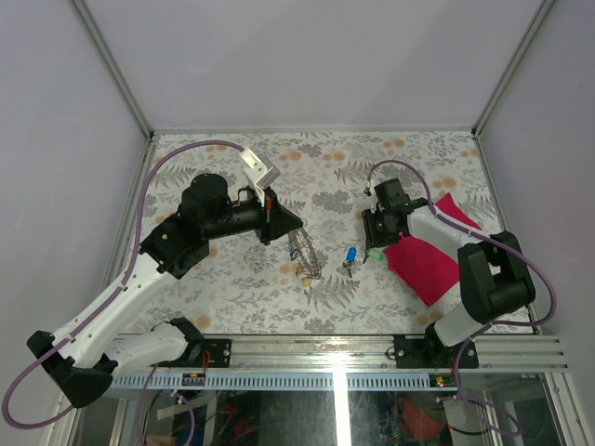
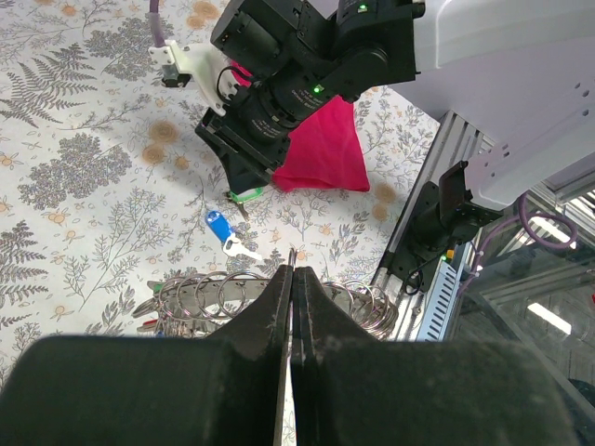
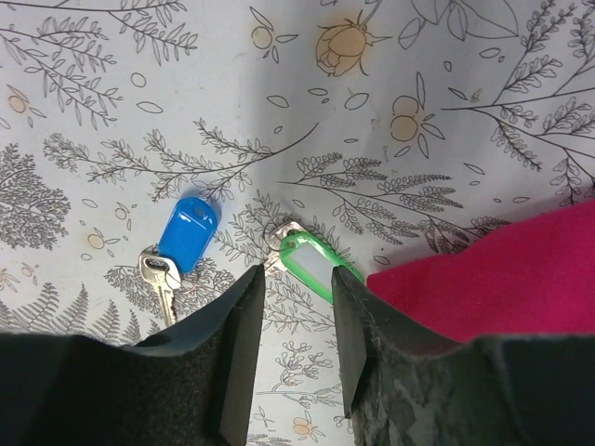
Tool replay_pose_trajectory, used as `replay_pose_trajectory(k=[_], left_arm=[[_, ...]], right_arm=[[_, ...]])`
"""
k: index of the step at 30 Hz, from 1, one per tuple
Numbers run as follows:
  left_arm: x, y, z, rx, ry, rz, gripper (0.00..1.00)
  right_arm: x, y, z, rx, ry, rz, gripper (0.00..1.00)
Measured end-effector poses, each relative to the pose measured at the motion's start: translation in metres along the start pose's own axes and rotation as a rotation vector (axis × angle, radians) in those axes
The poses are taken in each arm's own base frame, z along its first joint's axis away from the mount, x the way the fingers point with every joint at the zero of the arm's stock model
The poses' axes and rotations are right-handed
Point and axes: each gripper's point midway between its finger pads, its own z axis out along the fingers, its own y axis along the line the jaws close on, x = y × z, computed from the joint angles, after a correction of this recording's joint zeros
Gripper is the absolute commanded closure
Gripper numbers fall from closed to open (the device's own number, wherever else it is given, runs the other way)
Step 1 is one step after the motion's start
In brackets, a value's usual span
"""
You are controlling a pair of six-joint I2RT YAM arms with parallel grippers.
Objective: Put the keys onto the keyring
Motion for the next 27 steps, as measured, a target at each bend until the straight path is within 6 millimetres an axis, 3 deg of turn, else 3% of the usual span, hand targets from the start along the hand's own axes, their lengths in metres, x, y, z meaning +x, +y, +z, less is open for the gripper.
replay_pose_trajectory(k=[8,12,27], left_arm=[[0.000,0.000,0.000,0.001,0.000,-0.001,1.00],[0.000,0.000,0.000,0.001,0.000,-0.001,1.00],[0.000,0.000,0.000,0.001,0.000,-0.003,1.00]], right_arm=[[-0.001,0.011,0.001,-0.046,-0.011,-0.062,0.55],[0.002,0.019,0.002,-0.028,-0.010,-0.127,0.59],[-0.002,0.021,0.005,0.101,-0.001,-0.274,0.61]])
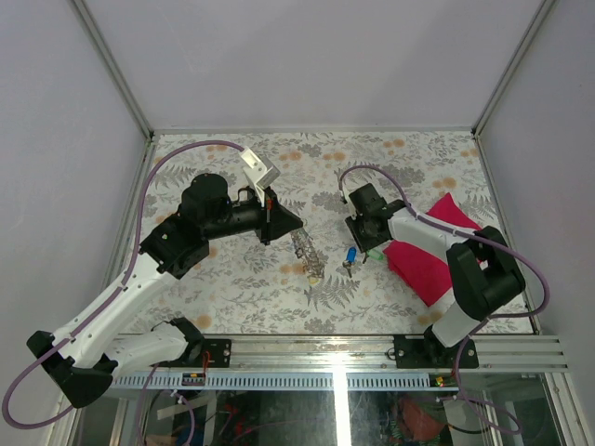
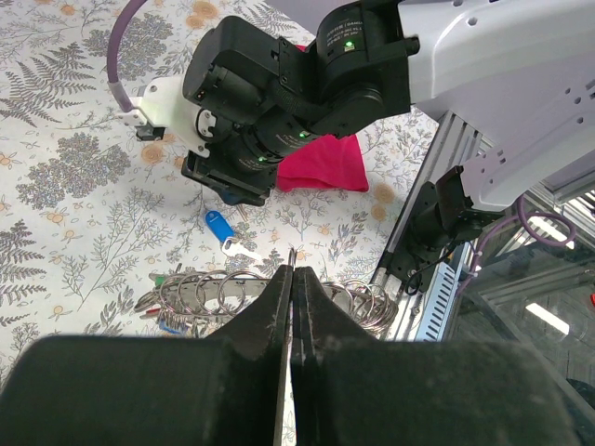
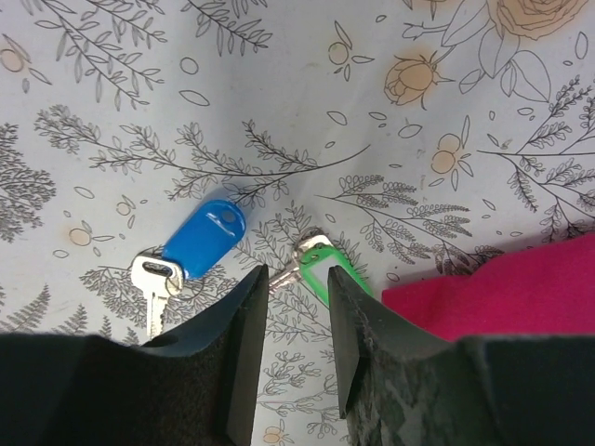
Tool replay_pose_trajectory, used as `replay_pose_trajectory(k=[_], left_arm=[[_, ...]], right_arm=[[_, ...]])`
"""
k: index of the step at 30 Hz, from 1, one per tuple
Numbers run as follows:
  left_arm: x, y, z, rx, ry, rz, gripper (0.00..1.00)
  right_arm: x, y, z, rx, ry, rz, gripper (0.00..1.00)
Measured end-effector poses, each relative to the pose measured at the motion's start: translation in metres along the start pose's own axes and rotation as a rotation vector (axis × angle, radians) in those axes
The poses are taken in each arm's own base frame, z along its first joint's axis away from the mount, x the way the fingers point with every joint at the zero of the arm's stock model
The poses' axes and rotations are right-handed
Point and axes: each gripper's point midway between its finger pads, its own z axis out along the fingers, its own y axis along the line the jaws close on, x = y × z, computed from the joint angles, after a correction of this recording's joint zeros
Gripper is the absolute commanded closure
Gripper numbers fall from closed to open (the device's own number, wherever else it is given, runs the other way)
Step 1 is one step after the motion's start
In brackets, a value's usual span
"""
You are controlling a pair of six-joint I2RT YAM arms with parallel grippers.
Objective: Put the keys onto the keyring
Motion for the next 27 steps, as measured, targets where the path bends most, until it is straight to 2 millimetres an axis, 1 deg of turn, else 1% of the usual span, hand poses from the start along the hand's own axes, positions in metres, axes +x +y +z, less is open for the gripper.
replay_pose_trajectory(k=[5,9,14,21,27], left_arm=[[0.000,0.000,0.000,0.000,0.000,-0.001,1.00],[0.000,0.000,0.000,0.000,0.000,-0.001,1.00],[0.000,0.000,0.000,0.000,0.000,-0.001,1.00],[-0.001,-0.001,-0.001,0.000,-0.002,0.000,1.00],[-0.001,-0.001,-0.001,0.000,-0.003,0.000,1.00]], right_arm=[[0.002,-0.003,0.004,0.020,0.016,-0.015,0.60],[0.008,-0.003,0.013,0.028,0.048,-0.031,0.60],[0.012,-0.001,0.019,0.045,0.072,-0.054,0.64],[0.008,-0.003,0.021,0.074,0.069,-0.073,0.69],[0.007,-0.005,0.021,0.085,0.067,-0.079,0.64]])
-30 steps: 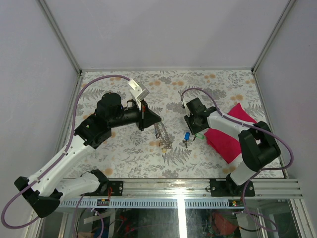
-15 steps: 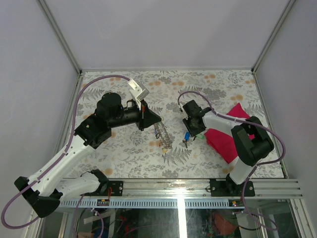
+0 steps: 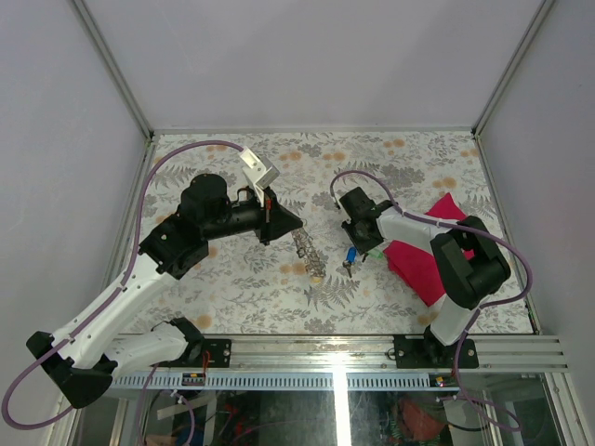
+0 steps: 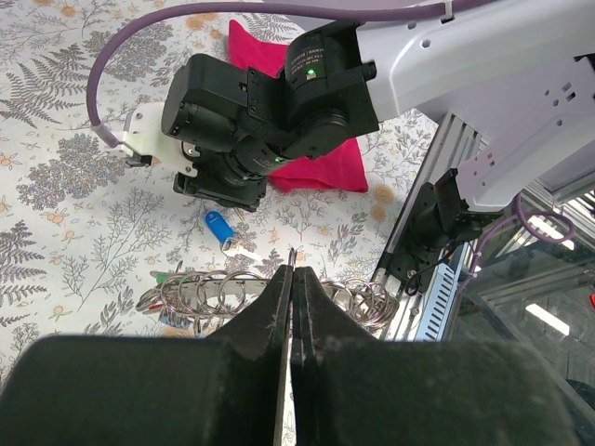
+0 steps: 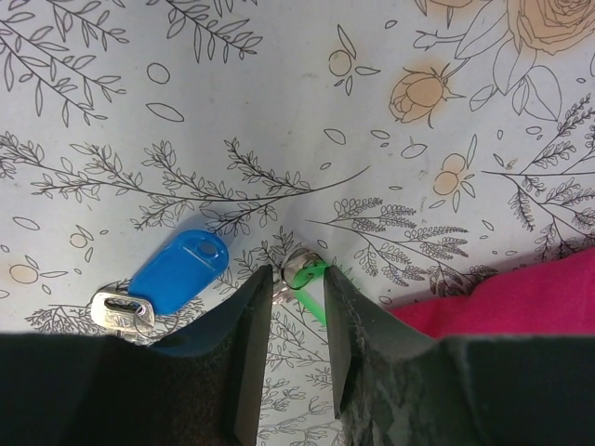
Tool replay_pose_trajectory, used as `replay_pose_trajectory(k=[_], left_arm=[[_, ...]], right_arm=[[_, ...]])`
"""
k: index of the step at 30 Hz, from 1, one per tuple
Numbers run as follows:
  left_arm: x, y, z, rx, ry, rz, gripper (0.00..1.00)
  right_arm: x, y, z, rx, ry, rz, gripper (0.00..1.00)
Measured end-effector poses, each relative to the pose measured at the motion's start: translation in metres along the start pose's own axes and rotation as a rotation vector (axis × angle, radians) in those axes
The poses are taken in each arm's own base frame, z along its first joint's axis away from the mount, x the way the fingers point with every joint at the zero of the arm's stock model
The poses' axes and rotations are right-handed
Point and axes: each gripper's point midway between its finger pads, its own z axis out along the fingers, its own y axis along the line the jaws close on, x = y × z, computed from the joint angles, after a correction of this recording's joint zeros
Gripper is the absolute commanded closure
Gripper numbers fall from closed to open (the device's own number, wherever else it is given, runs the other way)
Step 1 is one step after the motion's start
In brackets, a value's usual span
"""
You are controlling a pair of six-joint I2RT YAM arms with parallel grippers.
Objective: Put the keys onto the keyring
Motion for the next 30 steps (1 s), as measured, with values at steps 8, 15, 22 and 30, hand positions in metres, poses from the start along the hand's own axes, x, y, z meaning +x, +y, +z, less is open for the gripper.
replay_pose_trajectory(k=[8,15,22,30], left_arm=[[0.0000,0.0000,0.0000,0.000,0.000,0.000,1.00],[0.0000,-0.0002,0.0000,0.000,0.000,-0.005,1.00],[0.0000,-0.0003,0.0000,0.000,0.000,-0.006,1.00],[0.0001,-0.0002,0.0000,0.000,0.000,-0.007,1.00]], right_arm=[[-0.0004,-0.0007,-0.0002,0.008,-0.001,-0.013,0.67],[-0.0046,0.0018,0.0010,0.006,-0.003,-0.033,0.80],[-0.0087,0.0026,0.0011,0.006,-0.009,-0.042,0.95],[-0.0098,0.0028,0.0005,0.004,-0.013,-0.042,1.00]])
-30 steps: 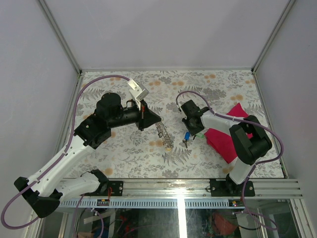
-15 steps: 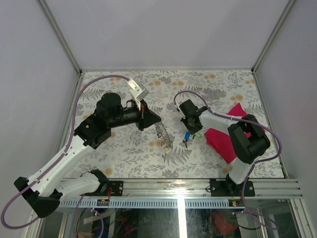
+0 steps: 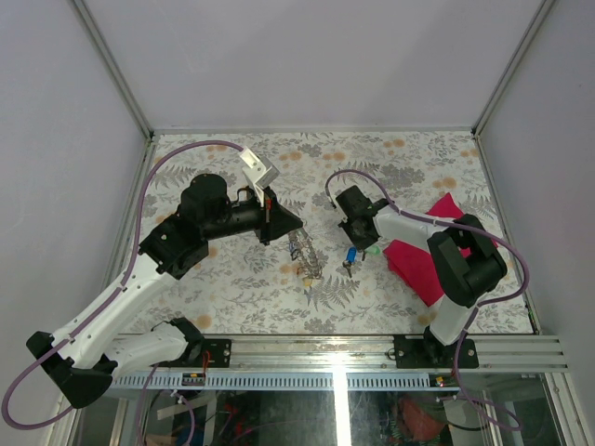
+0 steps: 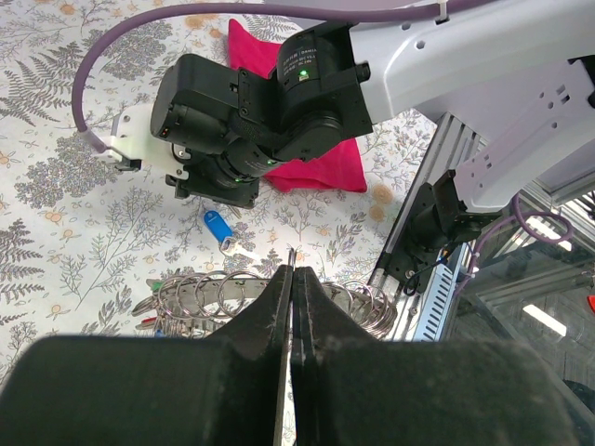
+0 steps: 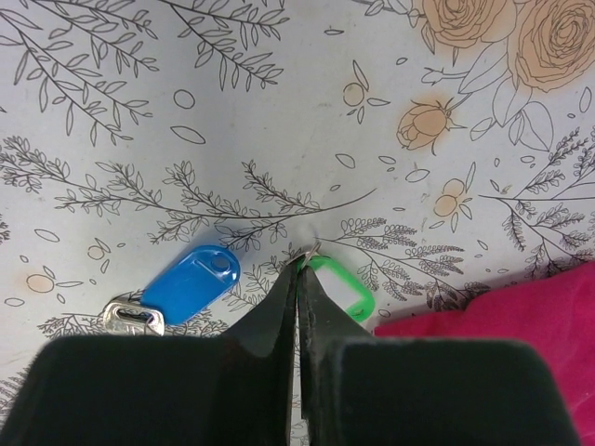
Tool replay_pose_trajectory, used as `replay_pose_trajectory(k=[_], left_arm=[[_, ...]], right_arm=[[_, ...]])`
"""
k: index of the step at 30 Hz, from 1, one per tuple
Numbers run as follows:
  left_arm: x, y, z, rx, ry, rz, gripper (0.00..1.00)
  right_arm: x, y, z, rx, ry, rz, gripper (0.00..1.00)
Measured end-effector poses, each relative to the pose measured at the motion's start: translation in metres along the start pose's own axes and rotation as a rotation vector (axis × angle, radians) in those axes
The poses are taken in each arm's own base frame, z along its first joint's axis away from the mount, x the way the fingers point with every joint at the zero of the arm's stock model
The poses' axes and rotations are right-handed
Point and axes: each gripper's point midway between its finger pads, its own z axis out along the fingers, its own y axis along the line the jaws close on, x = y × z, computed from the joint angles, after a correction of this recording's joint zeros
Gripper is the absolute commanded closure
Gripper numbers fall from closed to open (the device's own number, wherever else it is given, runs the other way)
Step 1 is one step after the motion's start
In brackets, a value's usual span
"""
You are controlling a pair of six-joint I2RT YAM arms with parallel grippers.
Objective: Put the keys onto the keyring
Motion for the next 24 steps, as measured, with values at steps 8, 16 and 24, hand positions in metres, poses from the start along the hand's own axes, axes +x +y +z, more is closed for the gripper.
replay_pose_trajectory(k=[8,16,24], left_arm=[[-0.002,0.003,-0.002,-0.021,-0.011,0.005,1.00],[-0.007,0.007,-0.006,-0.053,-0.035,0.040,1.00],[-0.010,0.016,-0.008,-0.096,-0.046,0.094,1.00]], right_arm=[[-0.001,0.010,-0.023,-0.080,-0.052,0.020,1.00],[-0.029,0.016,-0.110,-0.206,-0.346,0.055,1.00],[-0.037,0.038,-0.194,-0.408,-0.613,-0.003,1.00]])
